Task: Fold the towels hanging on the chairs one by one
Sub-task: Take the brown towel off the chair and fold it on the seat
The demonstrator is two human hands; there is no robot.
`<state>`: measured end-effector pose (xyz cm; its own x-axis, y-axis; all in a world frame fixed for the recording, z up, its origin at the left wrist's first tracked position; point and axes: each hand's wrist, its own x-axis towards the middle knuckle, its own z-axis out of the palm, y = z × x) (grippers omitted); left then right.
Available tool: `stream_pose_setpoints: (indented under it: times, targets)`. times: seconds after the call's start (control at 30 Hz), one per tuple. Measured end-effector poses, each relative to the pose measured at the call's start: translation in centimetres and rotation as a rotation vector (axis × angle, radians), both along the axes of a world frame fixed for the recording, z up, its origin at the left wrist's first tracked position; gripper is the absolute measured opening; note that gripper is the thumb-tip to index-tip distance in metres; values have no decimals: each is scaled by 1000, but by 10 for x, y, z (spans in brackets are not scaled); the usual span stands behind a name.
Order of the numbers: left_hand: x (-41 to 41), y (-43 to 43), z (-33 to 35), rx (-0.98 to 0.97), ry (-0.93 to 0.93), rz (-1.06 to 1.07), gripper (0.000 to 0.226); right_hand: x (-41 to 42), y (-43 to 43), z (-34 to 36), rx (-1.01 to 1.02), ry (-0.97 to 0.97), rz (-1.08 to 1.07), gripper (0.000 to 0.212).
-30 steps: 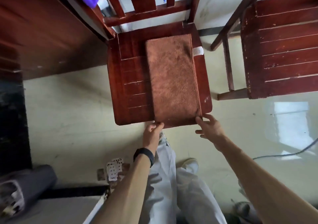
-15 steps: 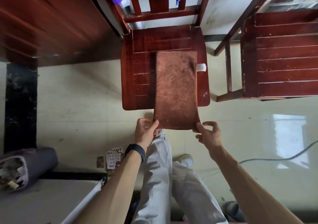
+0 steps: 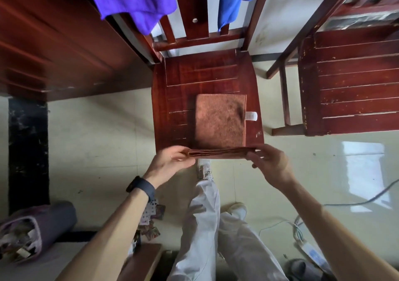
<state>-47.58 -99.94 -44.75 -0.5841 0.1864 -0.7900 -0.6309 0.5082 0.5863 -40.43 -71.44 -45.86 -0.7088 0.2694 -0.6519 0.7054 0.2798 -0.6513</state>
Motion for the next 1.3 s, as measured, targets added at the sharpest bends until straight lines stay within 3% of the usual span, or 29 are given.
stream_pose_setpoints:
  times: [0.13, 0.33, 0.6, 0.83, 0.97, 1.1, 1.17, 1.23, 1.3]
  targets:
    - [-62, 9, -30, -114, 225, -41, 16, -59, 6, -18, 183, 80, 44, 11]
    - [-136, 38, -89, -156, 240, 47, 23, -139, 0, -57, 266, 27, 37, 40]
    - [-158, 73, -119, -313, 279, 23, 31, -167, 0, -101, 317, -213, -77, 44]
    - [-158, 80, -126, -403, 311, -29, 30, -173, 6, -112, 381, -228, -37, 47]
    - [-152, 86, -123, -518, 402, -117, 31, -172, 5, -112, 444, -192, -11, 42]
    - [-127, 83, -120, -630, 805, -293, 43, -153, -9, -102, 593, -12, -92, 40]
    - [-109, 84, -120, -598, 960, -455, 49, -136, -27, -96, 758, 144, 14, 37]
    - [-94, 89, -122, -532, 948, -637, 58, -119, -47, -98, 777, 262, 217, 40]
    - [-84, 91, -132, -530, 882, -744, 62, -108, -57, -111, 732, 257, 405, 50]
